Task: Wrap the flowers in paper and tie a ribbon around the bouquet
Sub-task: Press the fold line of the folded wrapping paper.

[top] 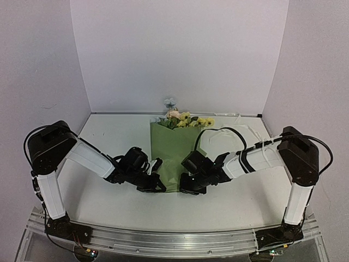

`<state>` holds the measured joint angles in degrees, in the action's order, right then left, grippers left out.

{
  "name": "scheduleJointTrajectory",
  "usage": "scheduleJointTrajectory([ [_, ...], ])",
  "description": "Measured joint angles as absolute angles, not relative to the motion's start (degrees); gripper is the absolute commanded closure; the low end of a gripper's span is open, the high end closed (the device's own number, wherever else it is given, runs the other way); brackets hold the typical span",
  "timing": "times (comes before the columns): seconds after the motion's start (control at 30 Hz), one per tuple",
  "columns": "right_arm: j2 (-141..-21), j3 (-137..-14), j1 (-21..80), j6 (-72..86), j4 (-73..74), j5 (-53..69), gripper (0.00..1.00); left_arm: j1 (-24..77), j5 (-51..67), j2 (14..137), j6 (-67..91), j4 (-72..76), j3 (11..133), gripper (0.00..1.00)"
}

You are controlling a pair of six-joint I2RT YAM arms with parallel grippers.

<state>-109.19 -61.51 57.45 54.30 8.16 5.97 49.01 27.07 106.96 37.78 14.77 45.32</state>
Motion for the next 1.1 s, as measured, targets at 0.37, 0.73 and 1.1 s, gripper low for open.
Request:
scheduleJointTrajectory([
  [0.37,-103.67,-62.15,57.20,52.94,11.88,7.25,0.76,48.95,27.23,106.96,37.80,14.36,45.63,0.97],
  [0.73,-104.13,-70.91,55.27,45.49,13.25,8.28,0.78,48.73,27.05,106.34,37.94,9.98,48.61,0.95],
  [1.1,-111.35,-66.64,55.16,43.56,14.11,9.37,0.80,45.54,28.18,103.13,38.04,8.86,49.91,0.94],
])
